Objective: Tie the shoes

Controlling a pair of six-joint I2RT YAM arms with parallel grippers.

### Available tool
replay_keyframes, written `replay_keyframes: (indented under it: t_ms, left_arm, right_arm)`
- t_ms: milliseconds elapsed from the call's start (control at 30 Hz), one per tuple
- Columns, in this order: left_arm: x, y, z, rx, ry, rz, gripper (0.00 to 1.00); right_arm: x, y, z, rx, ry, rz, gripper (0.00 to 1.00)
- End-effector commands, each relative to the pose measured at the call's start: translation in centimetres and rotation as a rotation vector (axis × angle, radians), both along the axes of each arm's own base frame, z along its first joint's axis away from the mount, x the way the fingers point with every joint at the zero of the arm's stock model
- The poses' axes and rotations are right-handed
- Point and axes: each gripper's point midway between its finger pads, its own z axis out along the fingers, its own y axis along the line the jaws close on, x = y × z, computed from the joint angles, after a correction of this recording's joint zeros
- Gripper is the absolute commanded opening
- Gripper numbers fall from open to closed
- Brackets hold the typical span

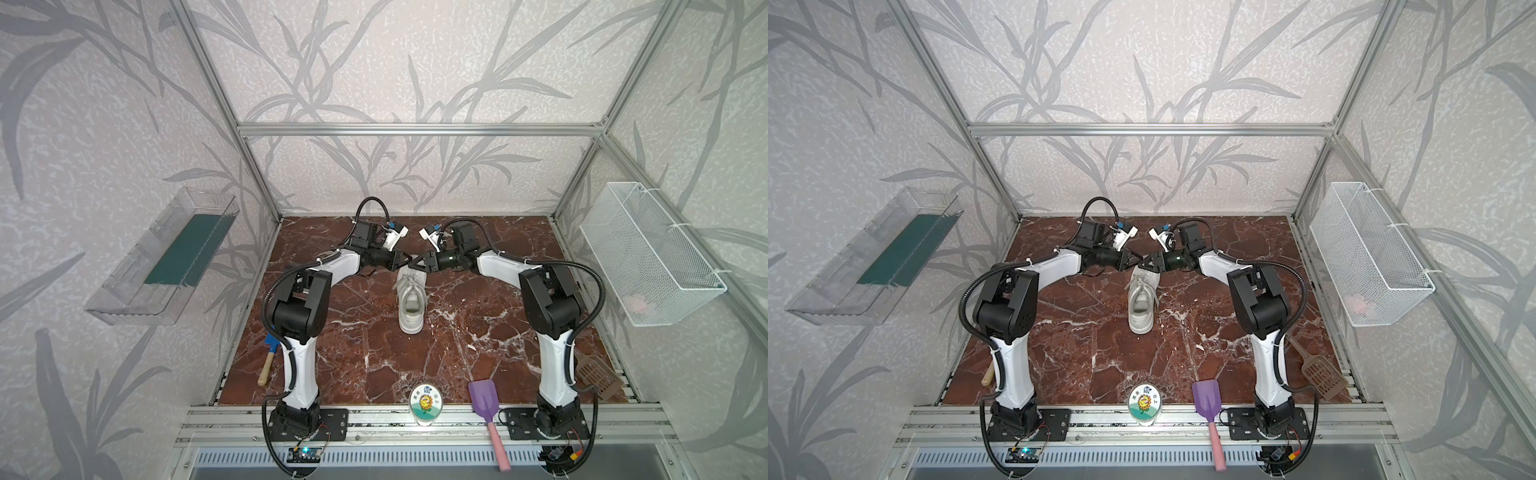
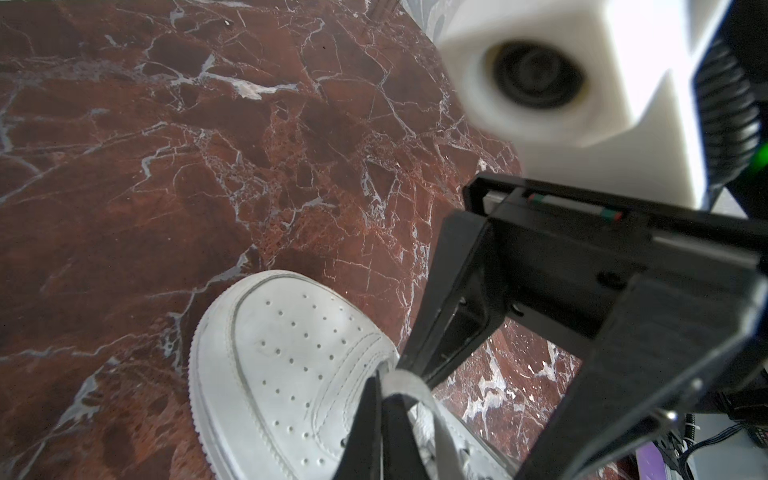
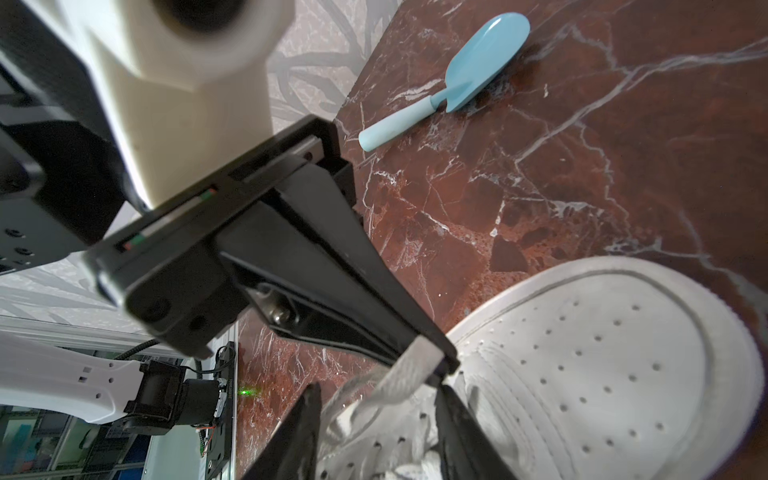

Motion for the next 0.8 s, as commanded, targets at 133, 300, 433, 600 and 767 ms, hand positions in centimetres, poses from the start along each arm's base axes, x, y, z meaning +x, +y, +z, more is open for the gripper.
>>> replay_keyframes:
  t_ms: [133,300,433,600,767]
  left_arm:
    - [-0.5,-0.3,3.7,-0.026,-0.087,-0.024,0.0]
    - [-0.7,-0.1,3.8,-0.021,-0.086,-0.02,0.03]
    - [-0.6,0.5,4.5,-0.015,-0.111,0.007,0.28]
    - [-1.2,2.2,5.2,0.0,-0.134,0.035,0.4]
    - [-2.8,4.0,4.6,0.034,-0.121,0.017,0.48]
  right_arm:
    - [0.2,1.1,0.6,0.031,-0.009,0.016,0.3]
    - [0.0,1.0,1.0,0.039,-0.016,0.009,0.01]
    - [-0.4,0.4,0.9,0.021,-0.027,-0.01,0.0]
    - [-1.0,-0.6,1.3,-0.005,-0.05,-0.033,0.0]
    - [-1.3,-1.5,1.7,-0.01,-0.056,-0.055,0.0]
